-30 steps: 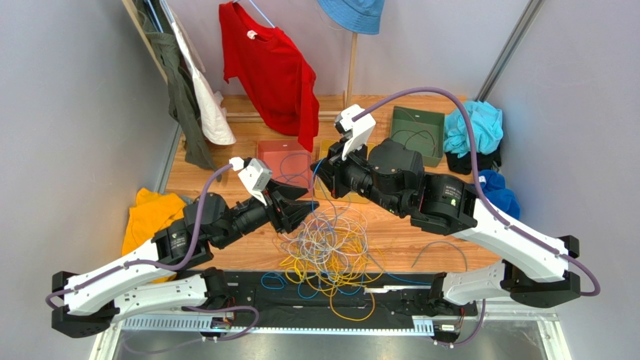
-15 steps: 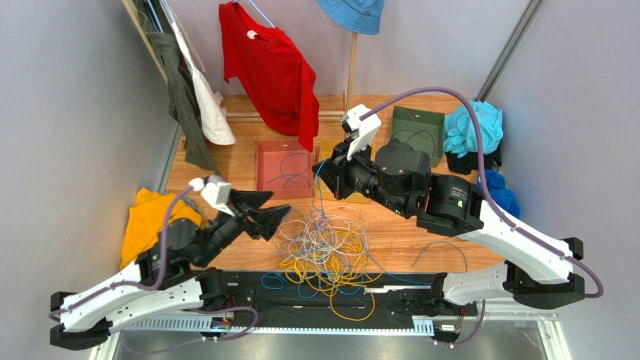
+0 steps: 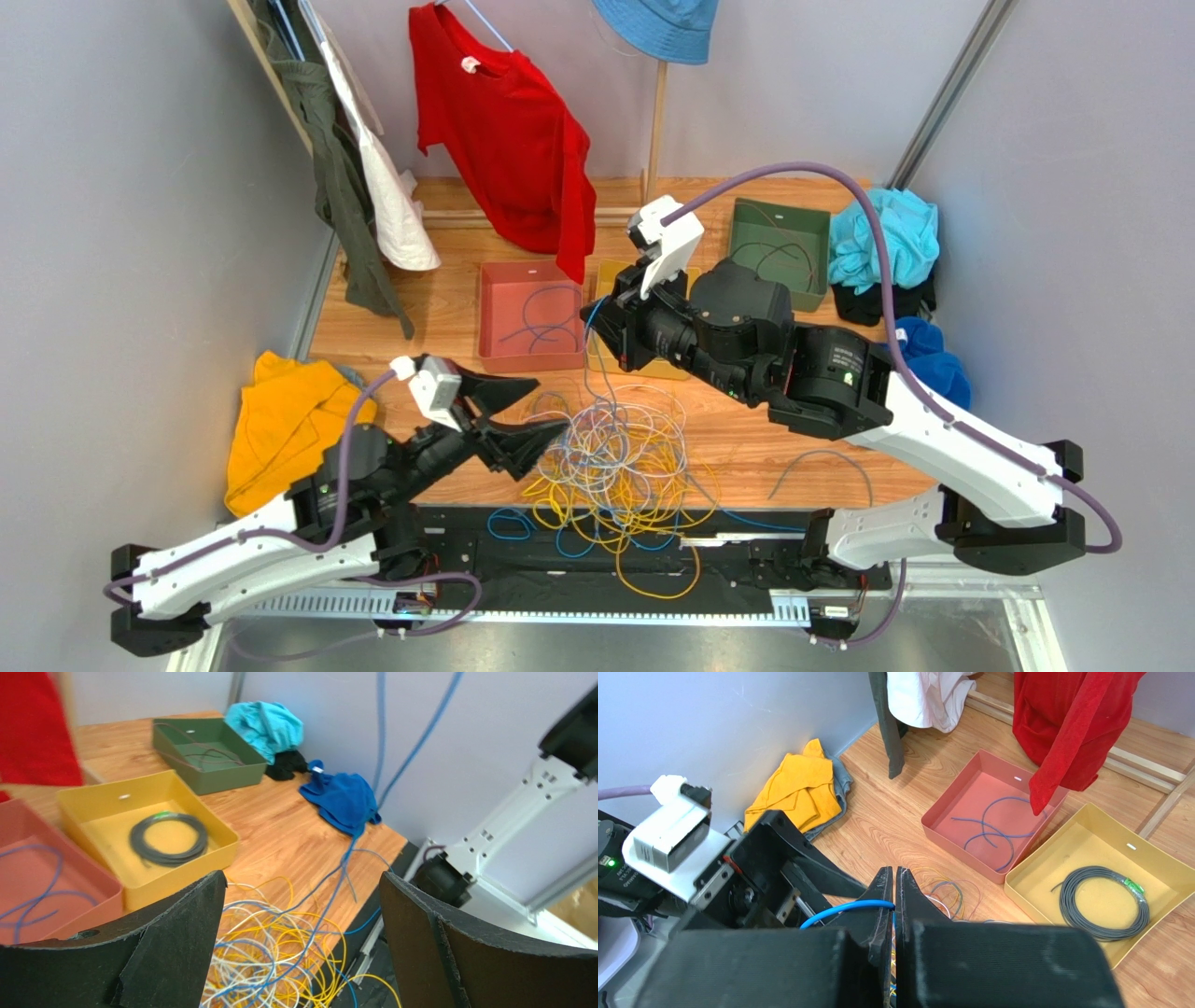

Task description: Untangle the cables

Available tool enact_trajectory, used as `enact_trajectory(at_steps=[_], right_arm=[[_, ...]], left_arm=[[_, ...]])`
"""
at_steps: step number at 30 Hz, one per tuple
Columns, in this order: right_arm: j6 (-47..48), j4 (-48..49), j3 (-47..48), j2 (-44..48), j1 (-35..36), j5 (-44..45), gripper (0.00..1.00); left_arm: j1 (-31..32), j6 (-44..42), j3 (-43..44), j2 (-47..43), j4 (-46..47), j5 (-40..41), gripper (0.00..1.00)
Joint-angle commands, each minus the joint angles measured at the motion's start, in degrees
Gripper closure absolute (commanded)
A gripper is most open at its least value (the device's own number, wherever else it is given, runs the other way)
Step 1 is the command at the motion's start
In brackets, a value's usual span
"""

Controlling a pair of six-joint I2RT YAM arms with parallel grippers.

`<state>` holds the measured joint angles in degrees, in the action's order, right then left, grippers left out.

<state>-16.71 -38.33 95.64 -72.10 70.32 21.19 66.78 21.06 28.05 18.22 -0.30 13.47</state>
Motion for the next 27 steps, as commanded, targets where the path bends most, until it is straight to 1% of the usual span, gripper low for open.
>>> enact_trajectory(at_steps=[1,2,5,7,12,14,17,19,20,21,22,24,25,26,27], right_arm=[[0.5,1.7,1.9,-1.1,0.0,0.3,1.00],[0.5,1.6,1.9,-1.2,0.0,0.3,1.00],[0.1,1.7,1.9,-1.8,0.1,-0.4,1.00],[-0.3,1.7,1.9,-2.3,0.0,-1.1,1.00],[-1.8,2.6,1.7,-3.0,0.0,-3.9,1.00],[-2.4,2.6,1.4,-3.1,0.0,-5.1,1.00],[-3.0,2.8,0.3,-2.5,0.0,-5.6,1.00],[-3.0,3.4,-0.5,-1.2,0.0,-5.5,1.00],[-3.1,3.6,-1.1,-0.7,-0.1,-5.3,1.00],[-3.2,4.0,-2.3,-0.1,0.0,-5.0,1.00],[-3.2,4.1,-3.2,0.6,0.0,-4.6,1.00],[-3.3,5.0,-6.3,3.2,0.0,-4.1,1.00],[-3.5,5.3,-7.6,4.0,0.0,-3.2,0.88],[-3.7,5.5,-8.7,6.2,0.1,-2.8,0.74],[-3.9,5.5,-10.0,7.4,0.0,-2.6,0.58]], left_arm=[[0.2,-3.8,0.4,6.2,14.3,-10.1,0.11],[0.2,-3.9,0.0,7.9,16.1,-11.5,0.10],[0.2,-4.6,-2.6,9.6,23.1,-12.3,0.09],[0.2,-5.3,-3.2,10.9,24.8,-11.6,0.09],[0.2,-7.6,-2.0,17.5,27.0,-9.6,0.07],[0.2,-8.1,-1.6,20.3,28.6,-7.5,0.08],[0.2,-8.8,-1.1,22.6,29.7,-6.8,0.14],[0.1,-9.4,-0.4,23.5,28.8,-7.1,0.36],[0.2,-9.6,0.6,23.7,28.0,-7.1,0.53],[0.1,-9.6,1.2,23.8,26.8,-6.8,0.91],[0.1,-9.2,2.0,23.5,23.4,-4.8,1.00],[0.1,-9.3,3.9,22.7,18.9,-4.0,1.00],[0.1,-9.2,4.4,21.5,17.7,-3.6,1.00],[0.1,-9.0,5.5,20.8,16.3,-3.2,1.00],[0.1,-8.8,6.5,20.0,12.5,-2.3,1.00]])
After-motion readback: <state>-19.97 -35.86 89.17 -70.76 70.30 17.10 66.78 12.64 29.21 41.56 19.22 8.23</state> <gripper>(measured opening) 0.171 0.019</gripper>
